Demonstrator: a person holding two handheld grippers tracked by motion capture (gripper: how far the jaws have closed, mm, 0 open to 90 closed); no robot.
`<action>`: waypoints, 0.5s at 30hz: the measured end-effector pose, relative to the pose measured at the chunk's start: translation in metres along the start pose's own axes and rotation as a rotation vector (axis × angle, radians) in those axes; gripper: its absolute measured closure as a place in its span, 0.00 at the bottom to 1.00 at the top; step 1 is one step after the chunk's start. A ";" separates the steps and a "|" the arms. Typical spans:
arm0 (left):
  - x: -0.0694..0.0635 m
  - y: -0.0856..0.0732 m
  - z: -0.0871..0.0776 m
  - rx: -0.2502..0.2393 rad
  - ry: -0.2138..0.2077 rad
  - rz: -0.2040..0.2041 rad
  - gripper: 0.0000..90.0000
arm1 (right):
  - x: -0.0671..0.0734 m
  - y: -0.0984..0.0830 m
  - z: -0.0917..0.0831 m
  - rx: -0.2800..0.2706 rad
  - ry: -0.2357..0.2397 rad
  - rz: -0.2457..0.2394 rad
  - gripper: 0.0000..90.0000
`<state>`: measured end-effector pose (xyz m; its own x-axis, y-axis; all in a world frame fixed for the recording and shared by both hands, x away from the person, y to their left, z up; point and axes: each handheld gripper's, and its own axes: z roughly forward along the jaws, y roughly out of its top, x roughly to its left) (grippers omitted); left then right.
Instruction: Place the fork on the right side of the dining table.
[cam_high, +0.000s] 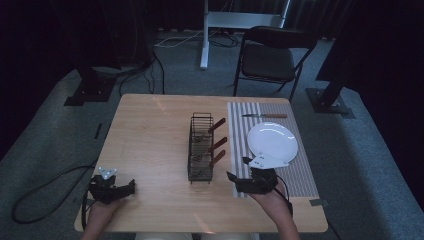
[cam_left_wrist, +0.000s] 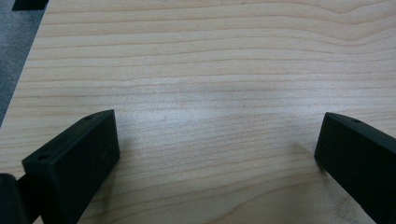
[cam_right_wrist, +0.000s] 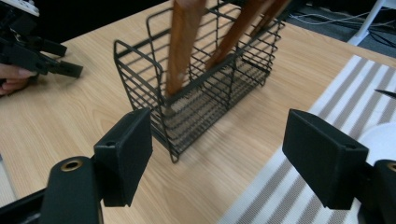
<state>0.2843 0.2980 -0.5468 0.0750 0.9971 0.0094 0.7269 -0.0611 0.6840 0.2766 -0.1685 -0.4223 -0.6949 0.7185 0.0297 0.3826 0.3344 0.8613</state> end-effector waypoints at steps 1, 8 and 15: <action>0.000 0.000 0.000 0.000 0.000 0.000 0.00 | 0.002 0.002 0.002 -0.003 -0.002 0.000 0.28; 0.000 0.000 0.000 0.001 0.000 0.001 0.00 | 0.014 0.013 0.011 -0.014 0.012 -0.015 0.34; 0.000 0.000 0.000 0.000 0.000 0.000 0.00 | 0.020 0.022 0.021 -0.036 -0.006 0.000 0.39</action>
<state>0.2843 0.2979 -0.5468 0.0748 0.9972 0.0094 0.7270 -0.0610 0.6840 0.2843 -0.1338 -0.4136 -0.6908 0.7225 0.0266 0.3603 0.3121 0.8791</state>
